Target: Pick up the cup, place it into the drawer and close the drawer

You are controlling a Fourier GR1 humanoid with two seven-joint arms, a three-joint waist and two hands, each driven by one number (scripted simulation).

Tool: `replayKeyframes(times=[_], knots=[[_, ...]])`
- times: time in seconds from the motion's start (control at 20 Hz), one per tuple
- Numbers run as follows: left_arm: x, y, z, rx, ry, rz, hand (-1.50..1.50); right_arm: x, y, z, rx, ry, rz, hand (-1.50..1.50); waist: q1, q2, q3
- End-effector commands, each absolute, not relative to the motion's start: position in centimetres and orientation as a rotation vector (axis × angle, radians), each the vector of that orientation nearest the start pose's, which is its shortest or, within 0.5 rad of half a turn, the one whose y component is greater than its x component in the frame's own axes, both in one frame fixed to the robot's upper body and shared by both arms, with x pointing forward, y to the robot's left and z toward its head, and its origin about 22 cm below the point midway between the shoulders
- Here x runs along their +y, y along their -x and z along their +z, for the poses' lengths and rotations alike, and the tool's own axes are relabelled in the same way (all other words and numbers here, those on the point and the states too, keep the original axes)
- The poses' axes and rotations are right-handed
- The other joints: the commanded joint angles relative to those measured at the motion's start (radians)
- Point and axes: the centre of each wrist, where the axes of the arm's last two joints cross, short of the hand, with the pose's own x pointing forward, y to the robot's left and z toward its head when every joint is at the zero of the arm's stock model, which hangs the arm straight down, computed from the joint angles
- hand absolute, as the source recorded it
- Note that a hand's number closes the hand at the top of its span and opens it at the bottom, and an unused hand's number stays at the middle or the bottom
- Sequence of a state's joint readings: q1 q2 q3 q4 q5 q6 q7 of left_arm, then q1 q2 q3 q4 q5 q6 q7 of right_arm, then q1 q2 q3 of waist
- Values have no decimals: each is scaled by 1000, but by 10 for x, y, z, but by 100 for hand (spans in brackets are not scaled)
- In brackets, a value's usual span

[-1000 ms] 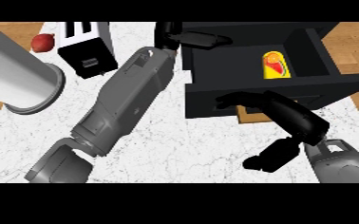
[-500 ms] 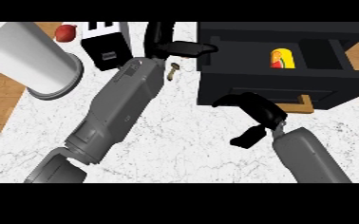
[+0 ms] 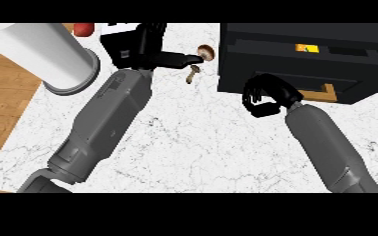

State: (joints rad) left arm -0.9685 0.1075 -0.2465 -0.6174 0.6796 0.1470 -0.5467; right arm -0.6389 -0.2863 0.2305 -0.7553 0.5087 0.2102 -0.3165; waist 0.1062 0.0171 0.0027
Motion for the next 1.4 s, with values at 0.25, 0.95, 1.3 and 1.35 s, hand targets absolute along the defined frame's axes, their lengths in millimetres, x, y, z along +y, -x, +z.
replayKeyframes(times=[0.25, 0.95, 1.3, 1.35], knots=[[155, -418, 65, -1906, 403, 70, -150, -281, -429, 69, -1585, 352, 948, 150, 53, 22, 3], [165, -408, 58, -1881, 460, 13, -150, -308, -439, 120, -1622, 315, 832, 150, 109, 35, 1], [167, -408, 60, -1883, 476, 19, -150, -325, -435, 129, -1632, 264, 805, 150, 113, 36, 0], [168, -408, 61, -1878, 482, 19, -150, -324, -434, 129, -1638, 267, 805, 150, 114, 32, 0]])
